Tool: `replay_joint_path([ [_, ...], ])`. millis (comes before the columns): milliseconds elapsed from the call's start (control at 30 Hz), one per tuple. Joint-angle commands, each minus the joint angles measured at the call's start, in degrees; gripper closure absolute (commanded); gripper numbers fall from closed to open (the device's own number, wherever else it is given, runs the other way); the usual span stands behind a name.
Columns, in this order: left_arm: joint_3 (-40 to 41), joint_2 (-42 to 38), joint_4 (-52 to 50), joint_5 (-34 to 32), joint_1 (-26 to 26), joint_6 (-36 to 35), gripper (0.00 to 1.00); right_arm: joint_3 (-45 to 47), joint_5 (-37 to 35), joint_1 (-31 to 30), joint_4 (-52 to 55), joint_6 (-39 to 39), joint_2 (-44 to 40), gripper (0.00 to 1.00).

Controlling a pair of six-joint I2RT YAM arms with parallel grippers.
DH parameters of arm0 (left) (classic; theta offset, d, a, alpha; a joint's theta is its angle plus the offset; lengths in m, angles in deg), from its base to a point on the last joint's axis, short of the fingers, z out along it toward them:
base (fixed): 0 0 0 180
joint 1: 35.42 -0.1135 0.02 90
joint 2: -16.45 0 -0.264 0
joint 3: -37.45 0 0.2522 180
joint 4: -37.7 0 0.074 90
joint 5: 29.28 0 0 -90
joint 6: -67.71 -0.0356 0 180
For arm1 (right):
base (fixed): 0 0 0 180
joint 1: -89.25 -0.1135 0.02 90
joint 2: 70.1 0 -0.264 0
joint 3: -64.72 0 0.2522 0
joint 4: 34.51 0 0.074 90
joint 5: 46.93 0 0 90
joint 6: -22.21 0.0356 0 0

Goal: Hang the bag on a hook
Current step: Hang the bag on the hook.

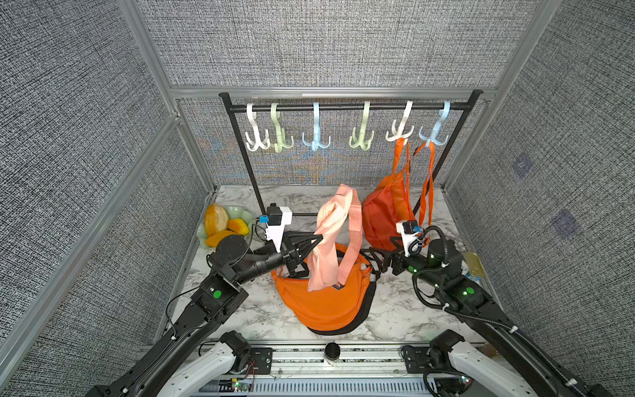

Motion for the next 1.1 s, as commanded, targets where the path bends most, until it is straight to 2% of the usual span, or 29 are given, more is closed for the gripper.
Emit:
replay_joint_path([
  [0,-0.3,-0.5,0.0,0.4,-0.2,-1.2,1.00,1.4,7.3,1.0,-5.8,1.7,2.7,0.02],
  [200,-0.6,-0.7,0.4,0.6,-0.2,-1.0,1.00,3.9,8.7,1.4,-13.4,2.8,10.4,0.03],
  [500,-0.4,-1.2,0.8,0.4,-0.2,-0.6,1.00,1.7,9.3,1.5,-21.6,3.5,21.4,0.09],
  [700,0.1,-1.8,1.1,-0.3,-0.1,-0.6,1.00,-2.6,12.1,1.5,-24.0,3.5,27.1,0.21],
  [833,0.3,-2.2,0.9,-1.3,-0.1,-0.5,1.00,-5.1,13.2,0.4,-25.4,4.8,30.6,0.38],
  [867,0.3,-2.4,0.9,-1.6,-0.1,-0.5,1.00,-5.3,13.1,-0.1,-25.8,5.0,31.1,0.45],
  [933,0.5,-2.8,1.2,-2.0,-0.1,-0.4,1.00,-5.9,12.3,-0.9,-25.9,5.5,32.0,0.76],
  [1000,0.9,-3.2,1.4,-2.4,-0.2,-0.2,1.00,-6.0,11.3,-1.1,-26.0,6.5,31.9,0.98],
  [1067,1.5,-3.8,1.7,-3.0,-0.2,-0.2,1.00,-6.0,8.8,-1.1,-25.7,8.0,31.1,1.00],
])
